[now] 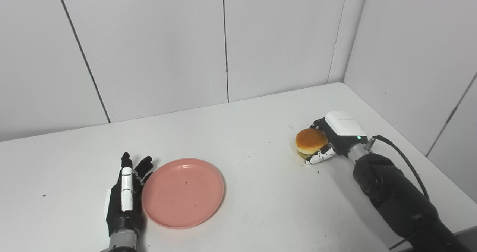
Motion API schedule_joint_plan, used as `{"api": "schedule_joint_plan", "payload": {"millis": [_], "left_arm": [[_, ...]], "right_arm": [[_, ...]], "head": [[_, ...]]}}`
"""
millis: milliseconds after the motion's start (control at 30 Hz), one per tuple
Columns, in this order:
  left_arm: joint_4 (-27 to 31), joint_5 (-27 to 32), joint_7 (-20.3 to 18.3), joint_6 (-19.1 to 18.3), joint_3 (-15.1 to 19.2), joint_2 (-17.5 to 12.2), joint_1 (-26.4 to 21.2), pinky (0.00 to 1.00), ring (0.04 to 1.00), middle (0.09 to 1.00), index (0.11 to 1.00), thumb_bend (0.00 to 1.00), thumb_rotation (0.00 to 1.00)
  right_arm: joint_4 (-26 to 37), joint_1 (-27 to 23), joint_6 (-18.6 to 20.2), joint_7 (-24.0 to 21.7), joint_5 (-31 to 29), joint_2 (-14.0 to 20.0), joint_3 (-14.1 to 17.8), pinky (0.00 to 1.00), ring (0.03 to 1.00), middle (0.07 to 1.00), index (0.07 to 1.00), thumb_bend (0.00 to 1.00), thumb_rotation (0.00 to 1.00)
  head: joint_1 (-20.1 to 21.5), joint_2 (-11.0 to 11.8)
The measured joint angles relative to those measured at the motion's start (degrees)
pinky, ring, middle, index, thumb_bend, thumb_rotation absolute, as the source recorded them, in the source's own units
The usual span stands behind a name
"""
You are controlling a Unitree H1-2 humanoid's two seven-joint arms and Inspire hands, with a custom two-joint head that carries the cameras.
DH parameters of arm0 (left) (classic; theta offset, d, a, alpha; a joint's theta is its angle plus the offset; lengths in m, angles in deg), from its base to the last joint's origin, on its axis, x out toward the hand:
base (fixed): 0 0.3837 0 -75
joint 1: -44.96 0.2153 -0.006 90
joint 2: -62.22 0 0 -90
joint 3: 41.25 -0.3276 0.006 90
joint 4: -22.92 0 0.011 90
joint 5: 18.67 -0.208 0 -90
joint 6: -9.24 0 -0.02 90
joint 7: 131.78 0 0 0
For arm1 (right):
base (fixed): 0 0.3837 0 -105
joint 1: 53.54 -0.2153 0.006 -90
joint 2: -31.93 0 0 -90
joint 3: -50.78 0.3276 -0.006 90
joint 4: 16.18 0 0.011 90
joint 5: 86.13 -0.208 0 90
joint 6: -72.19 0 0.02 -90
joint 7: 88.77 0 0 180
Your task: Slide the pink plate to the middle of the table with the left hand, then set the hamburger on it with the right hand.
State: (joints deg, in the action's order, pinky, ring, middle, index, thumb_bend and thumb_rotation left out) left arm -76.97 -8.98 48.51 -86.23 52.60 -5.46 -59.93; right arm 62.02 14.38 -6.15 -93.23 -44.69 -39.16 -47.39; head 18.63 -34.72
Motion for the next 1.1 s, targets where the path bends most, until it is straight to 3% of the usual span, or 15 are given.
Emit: {"api": "schedule_joint_plan", "payload": {"millis": [100, 133, 233, 500, 700, 867, 1100], "left_arm": [[0.0, 0.0, 0.0, 0.0, 0.0, 0.0, 0.0, 0.83, 0.831, 0.791, 0.986, 0.66, 0.86], [0.0, 0.0, 0.0, 0.0, 0.0, 0.0, 0.0, 0.83, 0.830, 0.788, 0.985, 0.66, 0.86], [0.0, 0.0, 0.0, 0.0, 0.0, 0.0, 0.0, 0.83, 0.831, 0.783, 0.985, 0.65, 0.87], [0.0, 0.0, 0.0, -0.1, 0.0, 0.0, 0.0, 0.82, 0.821, 0.782, 0.986, 0.65, 0.87], [0.2, 0.0, 0.0, -0.1, -0.1, 0.0, 0.1, 0.83, 0.812, 0.779, 0.983, 0.67, 0.86], [0.6, -0.1, 0.0, -0.4, -0.4, 0.0, 0.2, 0.82, 0.820, 0.782, 0.985, 0.66, 0.86], [1.0, -1.4, 1.0, -0.6, -1.3, 0.2, 0.4, 0.80, 0.823, 0.795, 0.989, 0.65, 0.87]], "right_arm": [[-0.1, 0.4, 0.0, 0.5, -1.5, -0.5, 0.9, 0.28, 0.355, 0.444, 0.488, 0.51, 0.14], [-0.1, 0.5, 0.0, 0.7, -1.8, -0.7, 1.1, 0.28, 0.346, 0.431, 0.509, 0.52, 0.05], [-0.2, 0.8, 0.0, 1.4, -2.4, -1.3, 1.6, 0.26, 0.333, 0.420, 0.518, 0.52, 0.01], [0.0, 1.2, 0.0, 1.8, -4.8, -1.9, 2.5, 0.25, 0.317, 0.410, 0.519, 0.52, 0.00], [4.0, 2.6, 1.8, 0.0, -13.2, -6.0, 7.9, 0.27, 0.334, 0.418, 0.532, 0.52, 0.00], [9.0, 2.7, 5.6, -2.2, -18.8, -8.8, 10.2, 0.33, 0.382, 0.439, 0.530, 0.52, 0.01], [13.8, 2.4, 8.0, -4.3, -21.1, -10.1, 9.7, 0.32, 0.371, 0.439, 0.525, 0.52, 0.01]], "head": [[0.0, 0.0], [-0.1, -0.1], [-0.1, -0.2], [-0.2, -0.3], [-0.4, -0.3], [-1.3, -0.6], [-2.7, -0.9]]}}
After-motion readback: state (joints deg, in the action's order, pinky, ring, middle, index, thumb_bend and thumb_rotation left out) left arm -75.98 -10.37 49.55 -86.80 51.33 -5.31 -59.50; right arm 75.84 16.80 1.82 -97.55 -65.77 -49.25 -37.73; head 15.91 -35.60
